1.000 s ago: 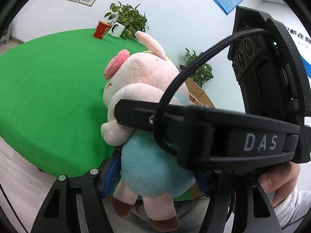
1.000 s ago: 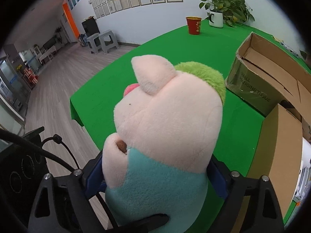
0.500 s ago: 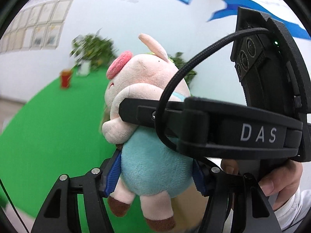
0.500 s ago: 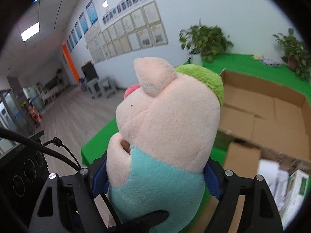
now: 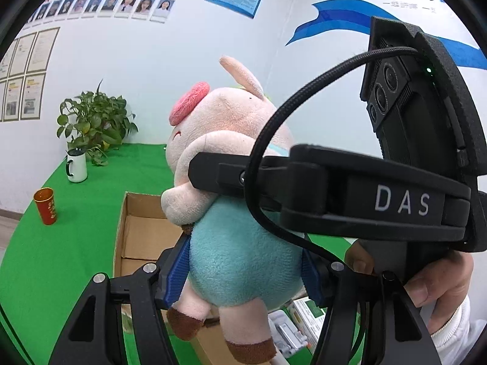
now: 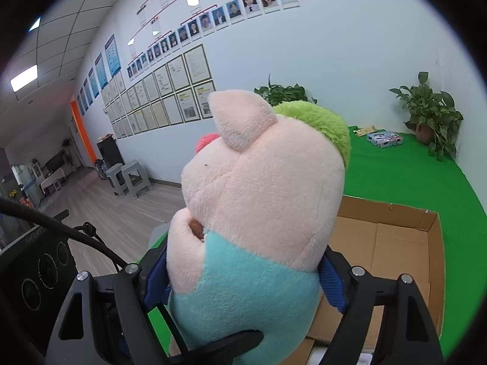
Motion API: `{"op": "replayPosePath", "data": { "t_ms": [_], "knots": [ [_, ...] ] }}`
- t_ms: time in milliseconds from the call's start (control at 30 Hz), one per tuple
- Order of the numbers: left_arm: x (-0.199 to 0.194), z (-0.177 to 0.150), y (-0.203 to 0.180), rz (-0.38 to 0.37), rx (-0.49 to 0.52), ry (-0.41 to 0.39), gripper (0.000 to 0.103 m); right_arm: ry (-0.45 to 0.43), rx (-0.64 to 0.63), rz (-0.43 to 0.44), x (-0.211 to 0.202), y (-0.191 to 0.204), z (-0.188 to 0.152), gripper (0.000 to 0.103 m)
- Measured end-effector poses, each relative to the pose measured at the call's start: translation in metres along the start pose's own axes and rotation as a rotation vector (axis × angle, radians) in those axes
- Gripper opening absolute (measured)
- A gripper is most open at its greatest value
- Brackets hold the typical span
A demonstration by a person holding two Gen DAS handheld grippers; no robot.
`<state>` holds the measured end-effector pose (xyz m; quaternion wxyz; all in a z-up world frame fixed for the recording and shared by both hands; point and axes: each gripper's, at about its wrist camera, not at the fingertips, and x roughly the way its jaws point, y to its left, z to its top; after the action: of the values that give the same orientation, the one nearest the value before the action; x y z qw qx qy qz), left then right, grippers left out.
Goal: Organize objects
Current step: 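Lift the pig plush with both tools and carry it over the open cardboard box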
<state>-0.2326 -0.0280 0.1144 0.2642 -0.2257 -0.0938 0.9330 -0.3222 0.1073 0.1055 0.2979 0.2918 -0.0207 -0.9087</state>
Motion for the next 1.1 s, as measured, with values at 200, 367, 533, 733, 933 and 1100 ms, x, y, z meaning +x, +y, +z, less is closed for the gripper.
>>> {"op": "replayPosePath", "data": {
  "t_ms": [200,367,533,733,933,1100],
  "knots": [
    [0.048,0.005,0.056,0.018,-0.065,0.081,0.061,0.073,0.039,0.016,0.037,-0.015,-0.019,0.081],
    [0.084,-0.031,0.106,0.040,-0.136,0.175,0.060,0.159,0.094,0.042,0.088,-0.029,-0.038,0.081],
    [0.138,-0.068,0.172,0.057,-0.194,0.266,0.060,0.229,0.153,0.055,0.129,-0.049,-0.058,0.081],
    [0.170,-0.109,0.202,0.078,-0.235,0.369,0.060,0.336,0.259,0.083,0.167,-0.074,-0.077,0.081],
    [0.173,-0.127,0.209,0.150,-0.207,0.405,0.061,0.408,0.315,0.121,0.191,-0.079,-0.092,0.081],
    [0.173,-0.125,0.219,0.187,-0.167,0.401,0.059,0.464,0.317,0.115,0.200,-0.079,-0.096,0.083]
  ]
}}
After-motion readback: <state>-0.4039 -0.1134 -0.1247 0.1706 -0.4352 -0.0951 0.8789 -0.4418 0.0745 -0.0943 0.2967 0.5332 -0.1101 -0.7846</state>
